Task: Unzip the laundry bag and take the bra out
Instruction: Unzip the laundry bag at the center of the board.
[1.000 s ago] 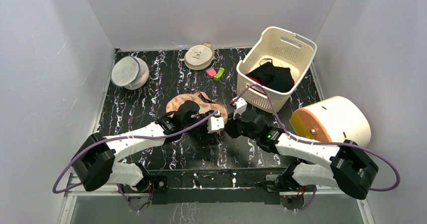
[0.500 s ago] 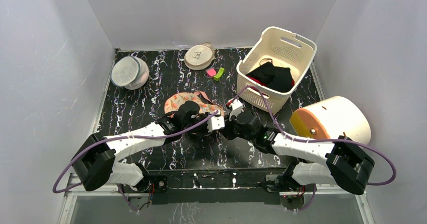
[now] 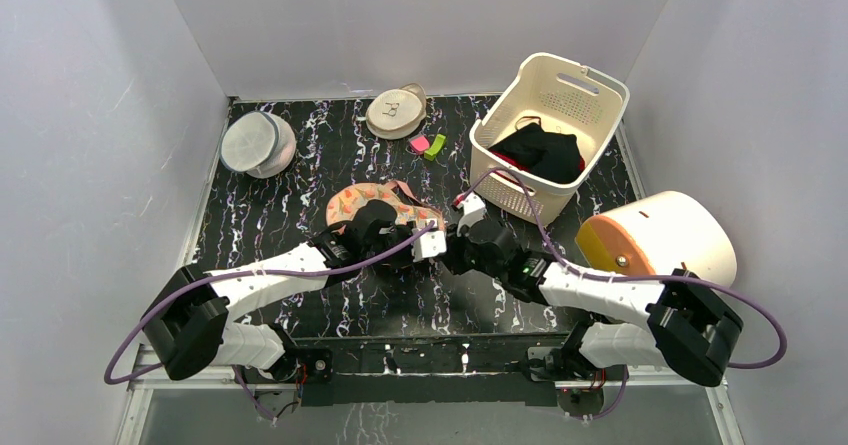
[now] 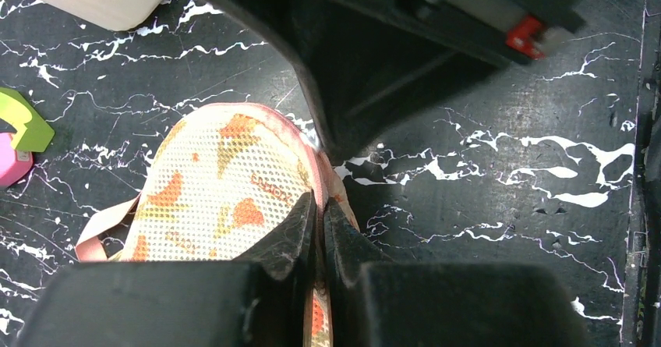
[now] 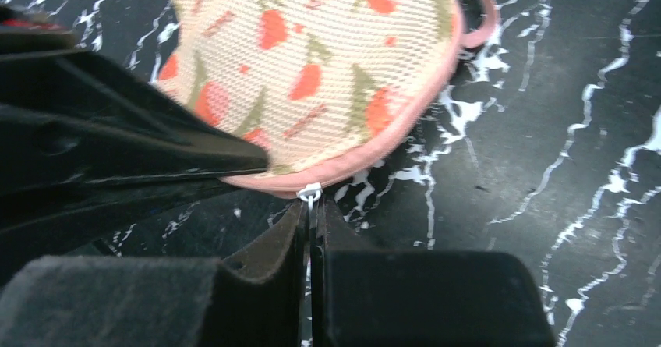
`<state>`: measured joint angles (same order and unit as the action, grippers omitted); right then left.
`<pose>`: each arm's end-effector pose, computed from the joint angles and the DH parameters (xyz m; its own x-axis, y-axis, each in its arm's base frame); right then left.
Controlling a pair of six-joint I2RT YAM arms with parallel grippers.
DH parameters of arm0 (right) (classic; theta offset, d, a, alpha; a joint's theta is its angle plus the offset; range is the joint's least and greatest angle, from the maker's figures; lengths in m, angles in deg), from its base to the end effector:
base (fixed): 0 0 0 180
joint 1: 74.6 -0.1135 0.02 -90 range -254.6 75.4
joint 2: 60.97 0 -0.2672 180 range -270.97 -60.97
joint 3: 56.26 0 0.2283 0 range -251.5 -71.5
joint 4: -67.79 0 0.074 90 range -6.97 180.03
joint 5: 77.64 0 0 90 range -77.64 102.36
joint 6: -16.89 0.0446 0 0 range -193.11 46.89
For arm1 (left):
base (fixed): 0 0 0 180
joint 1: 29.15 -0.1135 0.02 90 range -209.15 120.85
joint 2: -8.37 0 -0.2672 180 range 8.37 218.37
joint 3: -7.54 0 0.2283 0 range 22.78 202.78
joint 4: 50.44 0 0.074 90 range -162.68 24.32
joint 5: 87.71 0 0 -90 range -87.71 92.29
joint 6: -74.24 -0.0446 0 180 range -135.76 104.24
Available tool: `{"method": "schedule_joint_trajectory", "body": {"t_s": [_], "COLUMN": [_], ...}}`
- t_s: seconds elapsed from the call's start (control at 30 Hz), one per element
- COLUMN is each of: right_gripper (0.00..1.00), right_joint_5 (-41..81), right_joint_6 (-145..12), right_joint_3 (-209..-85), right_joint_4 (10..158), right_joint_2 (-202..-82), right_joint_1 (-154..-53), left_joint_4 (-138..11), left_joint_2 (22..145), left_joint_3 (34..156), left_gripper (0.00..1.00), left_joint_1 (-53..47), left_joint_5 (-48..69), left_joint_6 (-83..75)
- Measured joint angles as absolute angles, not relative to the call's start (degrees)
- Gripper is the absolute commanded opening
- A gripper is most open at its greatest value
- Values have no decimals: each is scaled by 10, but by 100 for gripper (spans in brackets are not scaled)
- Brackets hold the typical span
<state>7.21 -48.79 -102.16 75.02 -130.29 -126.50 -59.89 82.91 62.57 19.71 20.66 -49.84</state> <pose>0.1494 0.1840 0.2124 -0.5898 -0.0875 -0.8028 -0.5412 0.7806 0.3126 0.1642 -0.2094 0.2385 0.2383 0.5355 -0.8102 0.9207 0.1408 0.3639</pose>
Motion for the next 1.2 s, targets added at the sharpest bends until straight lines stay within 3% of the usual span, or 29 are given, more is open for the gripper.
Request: {"method": "schedule_joint_trajectory", "body": {"t_s": [0.23,0.47,0.5,0.6,0.7,0.93,1.2], "right_gripper": [0,0,0,0,0,0,0], "right_joint_5": [106,127,133,151,156,159,152], "right_joint_6": [-488,-504,-505,-502,-486,-456,-444], "right_joint_3": [-1028,-1033,-1033,-1031,-1022,-1019,-1032], "right_joint_4": [780,821,825,823,805,767,758], "right_joint_2": [-1308,-1307,-1303,-1287,-1274,-1295,-1326], "right_joint_1": [-1161,-1138,-1137,-1137,-1153,-1210,-1237], "left_joint_4": [-593,-597,-599,-607,-612,-610,-611], "left_joint_2": [829,829,830,836,840,840,840], "left_joint_3": [626,626,626,628,630,630,630], "left_gripper": [0,1,7,42,55,56,27], "left_joint_1": [198,198,198,198,199,201,202], "left_joint_5": [207,206,207,207,205,209,191], "left_joint_6": [-503,-509,-510,-511,-502,-487,-483]}}
